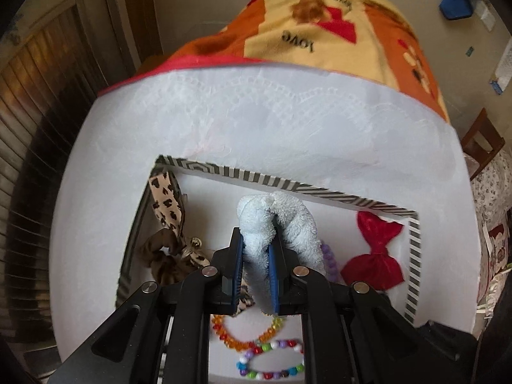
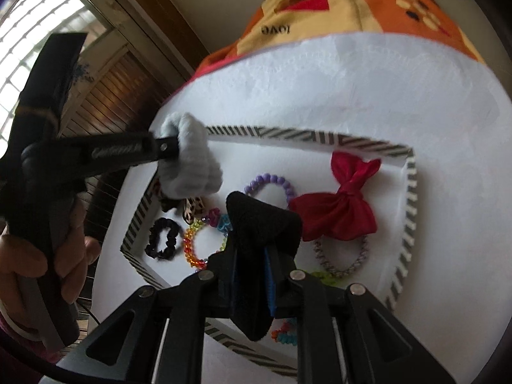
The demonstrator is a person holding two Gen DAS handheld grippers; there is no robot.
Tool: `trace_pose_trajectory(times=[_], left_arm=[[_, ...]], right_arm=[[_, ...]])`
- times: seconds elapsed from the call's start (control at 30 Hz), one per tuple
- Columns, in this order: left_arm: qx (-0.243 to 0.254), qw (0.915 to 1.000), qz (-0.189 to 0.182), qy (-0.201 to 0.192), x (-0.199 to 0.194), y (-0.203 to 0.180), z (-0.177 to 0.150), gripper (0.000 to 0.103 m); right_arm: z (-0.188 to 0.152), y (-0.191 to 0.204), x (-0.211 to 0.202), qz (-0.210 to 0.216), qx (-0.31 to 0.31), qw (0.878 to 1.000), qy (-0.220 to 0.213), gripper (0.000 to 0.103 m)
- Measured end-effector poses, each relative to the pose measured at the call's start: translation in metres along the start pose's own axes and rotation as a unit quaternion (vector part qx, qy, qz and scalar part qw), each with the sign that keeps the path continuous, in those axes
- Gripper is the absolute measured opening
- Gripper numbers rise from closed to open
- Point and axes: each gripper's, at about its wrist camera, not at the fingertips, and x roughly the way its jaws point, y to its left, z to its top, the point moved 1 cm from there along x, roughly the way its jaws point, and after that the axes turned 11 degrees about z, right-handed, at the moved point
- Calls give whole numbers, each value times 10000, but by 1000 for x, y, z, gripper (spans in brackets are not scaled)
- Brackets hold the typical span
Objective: Organize jewelry
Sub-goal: 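Carry the white scrunchie with the left tool while the right carries the black band over the tray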
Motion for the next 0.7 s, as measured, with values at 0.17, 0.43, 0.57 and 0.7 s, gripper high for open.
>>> trace_pose_trajectory(times=[0.17,0.43,0.57,0.7], left_arm=[[-2,9998,89,196,23,-1,-3,4],[-63,9994,158,285,38,-1,-4,5],[-107,9995,16,293,37,-1,-5,20],[-211,9996,-68,182,25,5,-5,27]], right_arm=[[-4,-7,17,-17,62,9998,186,17],[-7,-15,29,-58,176,9995,270,26],[-7,-15,21,55,211,9996,168,44],[-8,-10,8,99,194,9998,20,47]])
